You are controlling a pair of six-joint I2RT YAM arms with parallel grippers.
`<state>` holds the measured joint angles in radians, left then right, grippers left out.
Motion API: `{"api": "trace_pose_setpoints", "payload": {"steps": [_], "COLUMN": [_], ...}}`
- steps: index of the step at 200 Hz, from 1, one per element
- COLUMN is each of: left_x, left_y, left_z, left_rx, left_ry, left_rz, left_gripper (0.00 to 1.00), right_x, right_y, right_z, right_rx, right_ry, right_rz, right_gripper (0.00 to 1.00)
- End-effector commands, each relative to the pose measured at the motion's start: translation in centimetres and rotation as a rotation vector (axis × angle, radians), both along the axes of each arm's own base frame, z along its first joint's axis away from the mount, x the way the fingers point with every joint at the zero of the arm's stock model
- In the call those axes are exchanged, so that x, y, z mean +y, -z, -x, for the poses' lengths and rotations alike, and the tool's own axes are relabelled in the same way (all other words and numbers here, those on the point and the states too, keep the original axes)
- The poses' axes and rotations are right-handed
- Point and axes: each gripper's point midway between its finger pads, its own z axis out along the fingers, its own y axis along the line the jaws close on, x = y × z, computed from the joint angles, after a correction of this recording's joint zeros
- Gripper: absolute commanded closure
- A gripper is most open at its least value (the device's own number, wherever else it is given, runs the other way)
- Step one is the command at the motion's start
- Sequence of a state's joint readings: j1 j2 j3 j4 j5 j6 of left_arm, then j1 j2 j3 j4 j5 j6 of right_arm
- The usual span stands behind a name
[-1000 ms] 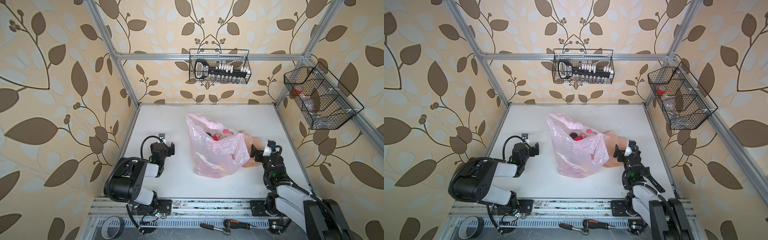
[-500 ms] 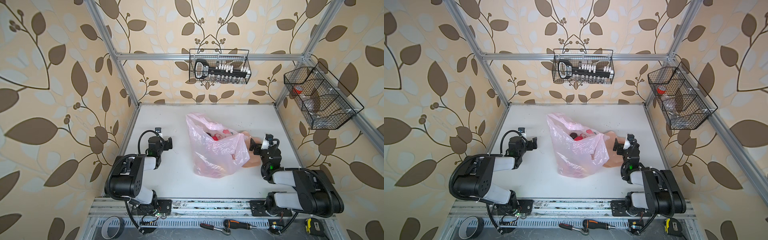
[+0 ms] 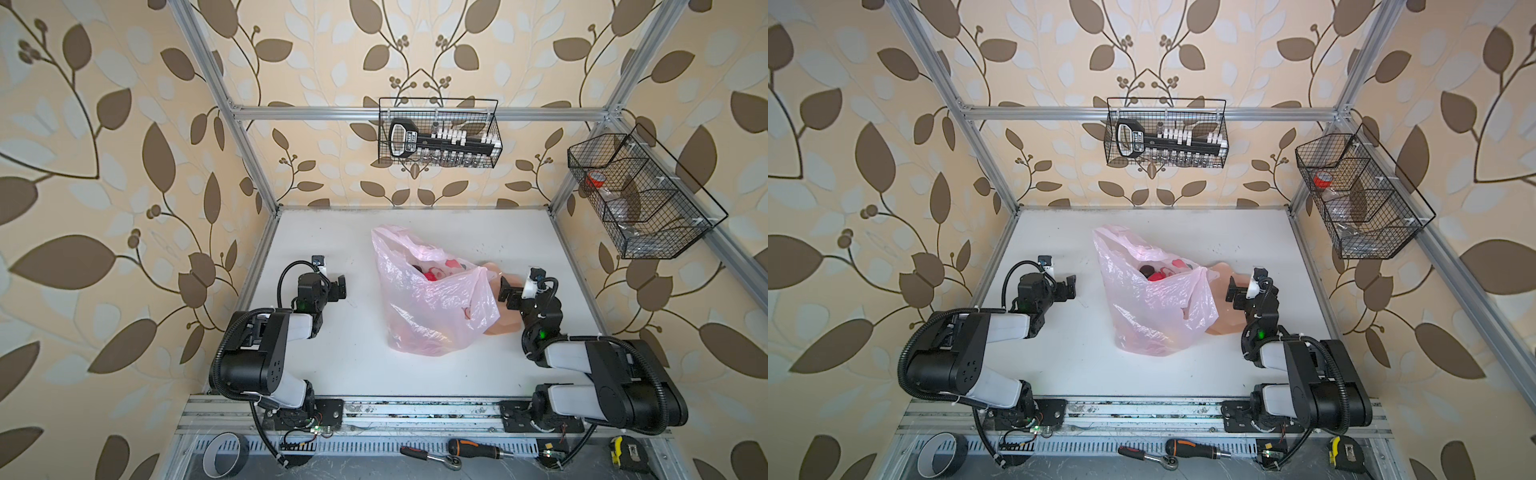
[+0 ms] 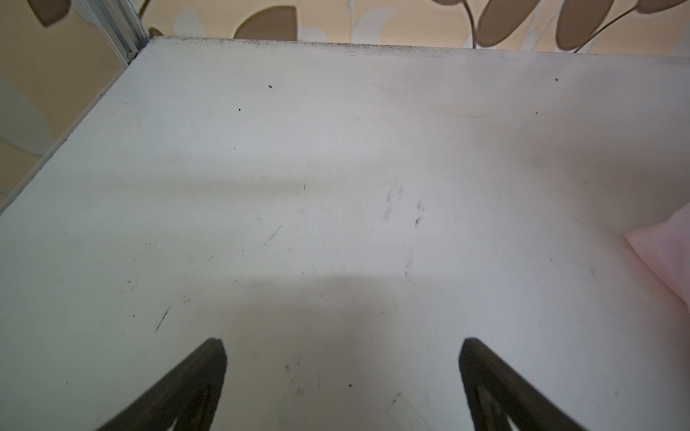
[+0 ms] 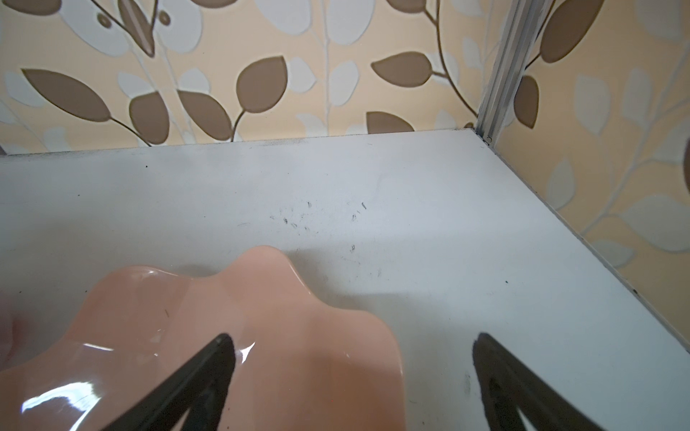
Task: Place the fruits into the plastic bag
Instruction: Reset both arms
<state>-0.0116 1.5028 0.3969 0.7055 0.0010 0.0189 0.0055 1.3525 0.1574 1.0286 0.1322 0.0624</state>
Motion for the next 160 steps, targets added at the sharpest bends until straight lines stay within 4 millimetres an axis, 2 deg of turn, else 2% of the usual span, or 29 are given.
{"api": "trace_pose_setpoints", "payload": {"steps": [1, 149, 155, 160], "left_x": [-0.1, 0.0, -0.1, -1.0], "left_y": [-0.3, -0.4, -0.6, -0.7], "left_z": [-0.5, -0.2, -0.2, 0.0], "left_rx": [-0.007, -0.011, -0.019, -0.025], "left_ry": [0.004, 0.012, 0.02, 0.08], "left_rz": [0.021, 0.036, 0.038, 0.037], "left_gripper": [0.01, 0.01, 0.01, 0.01], "right_x": [-0.2, -0.1, 0.3, 1.5], "right_y": [-0.9, -0.9, -0.9, -0.9], "right_z": [-0.2, -0.3, -0.3, -0.4], "right_rx": [-0.029, -0.025, -0.025, -0.024], "right_ry": [0.008, 0.005, -0.021, -0.097], "right_rz": [0.024, 0.027, 0.029, 0.032], "right_gripper": [0.0, 0.0, 0.0, 0.0]}}
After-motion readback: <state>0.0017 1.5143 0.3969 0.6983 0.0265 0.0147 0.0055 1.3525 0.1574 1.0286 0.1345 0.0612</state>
